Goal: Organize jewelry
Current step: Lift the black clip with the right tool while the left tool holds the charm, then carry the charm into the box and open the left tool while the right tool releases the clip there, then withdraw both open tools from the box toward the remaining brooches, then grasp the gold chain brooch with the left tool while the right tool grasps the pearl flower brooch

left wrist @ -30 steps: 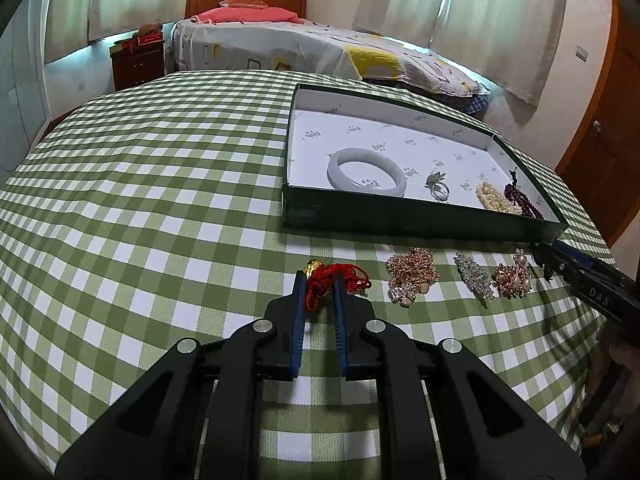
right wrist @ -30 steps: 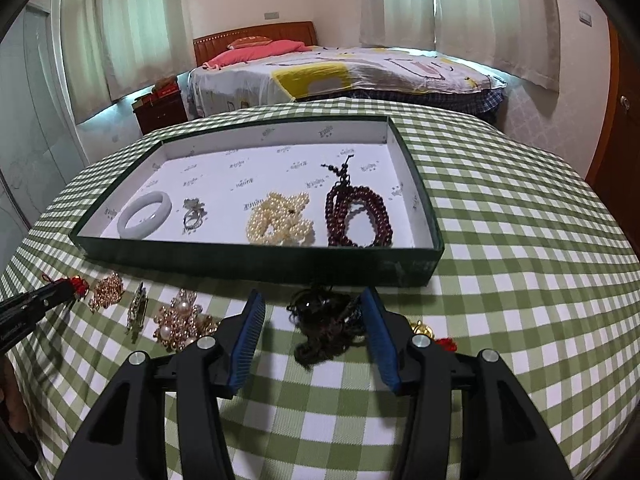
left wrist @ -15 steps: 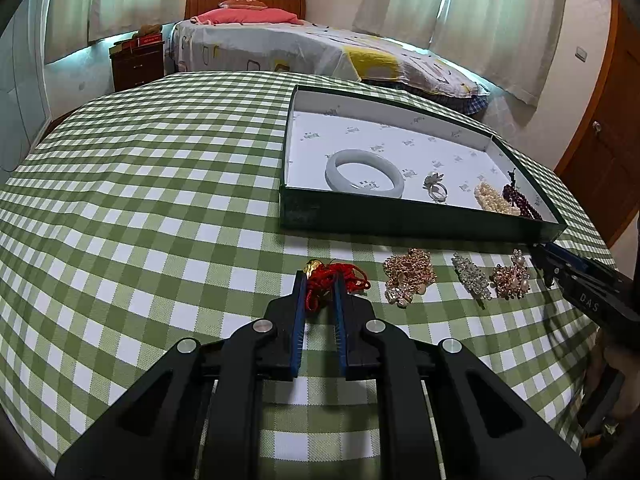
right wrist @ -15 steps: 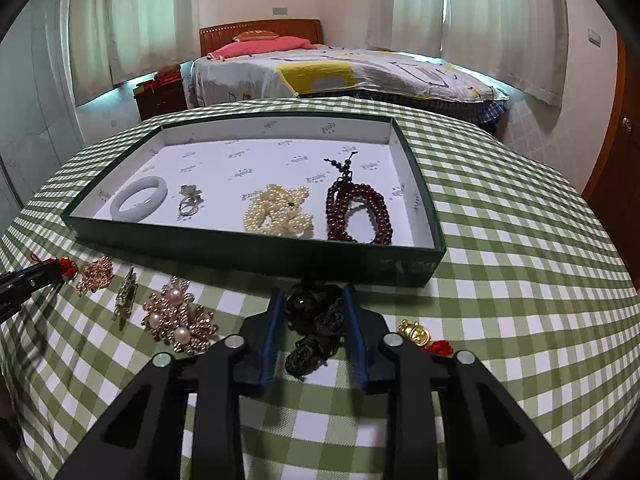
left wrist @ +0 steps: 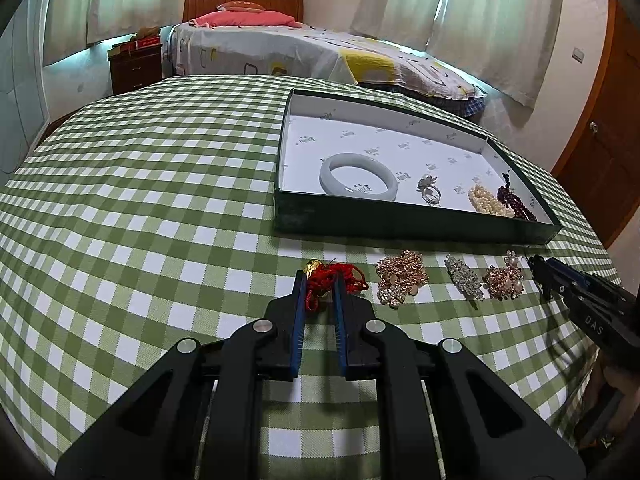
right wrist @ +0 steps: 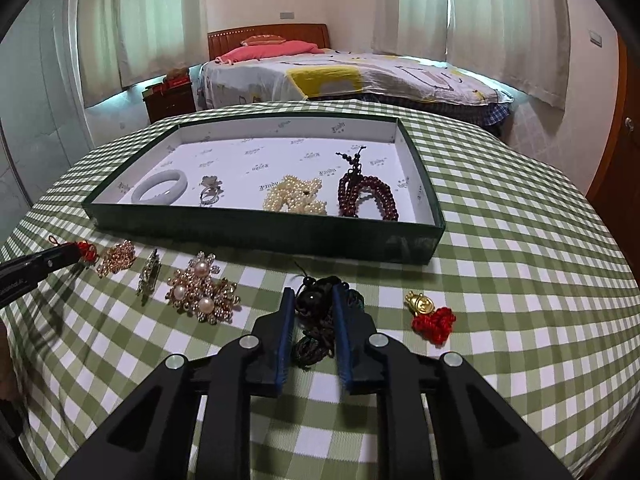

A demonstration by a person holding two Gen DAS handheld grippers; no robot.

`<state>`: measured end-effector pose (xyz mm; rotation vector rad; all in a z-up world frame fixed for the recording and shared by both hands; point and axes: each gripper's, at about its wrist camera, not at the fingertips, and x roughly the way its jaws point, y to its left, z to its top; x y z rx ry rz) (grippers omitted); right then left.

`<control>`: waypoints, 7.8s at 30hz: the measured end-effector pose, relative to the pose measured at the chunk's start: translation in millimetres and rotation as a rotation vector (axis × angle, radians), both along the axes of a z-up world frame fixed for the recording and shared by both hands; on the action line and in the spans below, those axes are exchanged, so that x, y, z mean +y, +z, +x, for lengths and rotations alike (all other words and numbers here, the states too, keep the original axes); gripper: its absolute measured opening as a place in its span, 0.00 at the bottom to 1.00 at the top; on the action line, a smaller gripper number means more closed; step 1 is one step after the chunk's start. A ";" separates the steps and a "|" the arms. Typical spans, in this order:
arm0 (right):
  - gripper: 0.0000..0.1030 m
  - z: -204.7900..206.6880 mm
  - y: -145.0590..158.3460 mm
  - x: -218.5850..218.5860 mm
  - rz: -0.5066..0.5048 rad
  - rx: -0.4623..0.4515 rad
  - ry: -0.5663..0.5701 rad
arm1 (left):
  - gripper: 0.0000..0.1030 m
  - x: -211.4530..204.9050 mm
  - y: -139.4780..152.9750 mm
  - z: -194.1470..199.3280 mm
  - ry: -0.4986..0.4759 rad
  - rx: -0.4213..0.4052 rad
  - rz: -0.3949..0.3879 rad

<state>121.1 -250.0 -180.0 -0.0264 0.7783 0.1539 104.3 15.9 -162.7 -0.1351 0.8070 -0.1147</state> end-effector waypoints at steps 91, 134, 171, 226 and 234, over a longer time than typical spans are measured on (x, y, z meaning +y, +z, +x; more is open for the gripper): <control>0.19 53.0 90.6 18.9 0.090 -0.237 0.033 | 0.12 -26.8 84.6 69.2 -0.039 -0.187 -0.073; 0.40 130.9 43.2 6.6 0.045 -0.057 0.011 | 0.63 -28.7 32.2 157.9 0.010 0.002 -0.024; 0.56 13.0 0.6 58.2 0.043 -0.021 0.143 | 0.70 11.8 17.8 2.2 0.052 -0.096 0.025; 0.34 2.0 5.2 26.1 0.073 -0.033 0.084 | 0.23 -39.1 -7.1 24.9 -0.146 0.002 0.034; 0.34 2.3 5.1 25.7 0.074 -0.033 0.084 | 0.08 -38.6 -5.9 21.0 -0.161 -0.010 0.007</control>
